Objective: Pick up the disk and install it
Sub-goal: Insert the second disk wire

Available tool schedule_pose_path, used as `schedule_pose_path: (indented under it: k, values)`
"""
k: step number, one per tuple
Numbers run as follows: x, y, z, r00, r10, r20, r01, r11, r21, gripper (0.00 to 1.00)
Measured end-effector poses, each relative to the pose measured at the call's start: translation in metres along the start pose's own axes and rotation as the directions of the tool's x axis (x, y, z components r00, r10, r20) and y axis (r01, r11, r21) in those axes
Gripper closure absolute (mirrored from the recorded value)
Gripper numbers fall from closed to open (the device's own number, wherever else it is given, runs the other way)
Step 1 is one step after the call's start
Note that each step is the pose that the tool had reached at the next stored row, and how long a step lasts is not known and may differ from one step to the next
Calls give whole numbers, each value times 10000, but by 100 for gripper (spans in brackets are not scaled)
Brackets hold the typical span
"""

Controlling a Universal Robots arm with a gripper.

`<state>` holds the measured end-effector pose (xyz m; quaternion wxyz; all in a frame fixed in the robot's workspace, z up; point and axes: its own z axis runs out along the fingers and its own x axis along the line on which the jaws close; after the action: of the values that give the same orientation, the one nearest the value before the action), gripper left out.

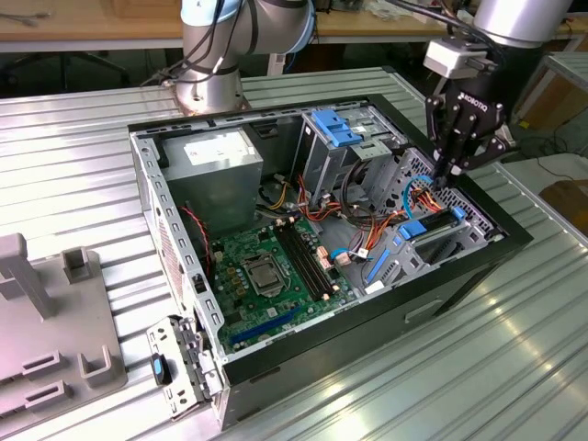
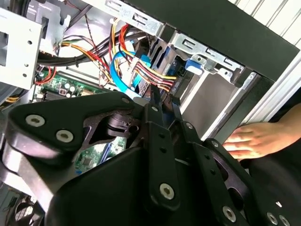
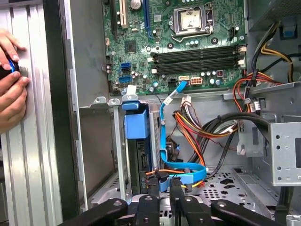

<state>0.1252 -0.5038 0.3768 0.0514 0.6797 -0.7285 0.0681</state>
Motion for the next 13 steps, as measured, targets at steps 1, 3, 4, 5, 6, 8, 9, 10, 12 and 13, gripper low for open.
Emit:
schedule_pose_path:
  k: [1,3,4,5,6,8,9,10,12,13]
  values:
    - [1,-4,-8,10000,-3,-5,3,10000,-58,76]
    - [1,-14,-16,10000,-6,-16,6,9999,-156,76]
    - [0,-18,-15,10000,-3,-18,3,9998,-186,76]
    - [0,-22,-15,10000,-1,-24,0,9998,-204,76]
    - [1,-25,-16,10000,5,-44,-6,9998,-218,76]
    - [1,-26,-16,9997,5,-235,-10,9998,-207,76]
    - [1,-26,-14,9996,4,-278,-10,9998,-204,76]
    - [1,-26,-14,9996,4,-285,-10,9998,-203,76]
    - [1,-25,-17,9996,2,-290,-7,9998,-203,76]
    - [1,-25,-16,9996,2,-290,-8,9998,-203,76]
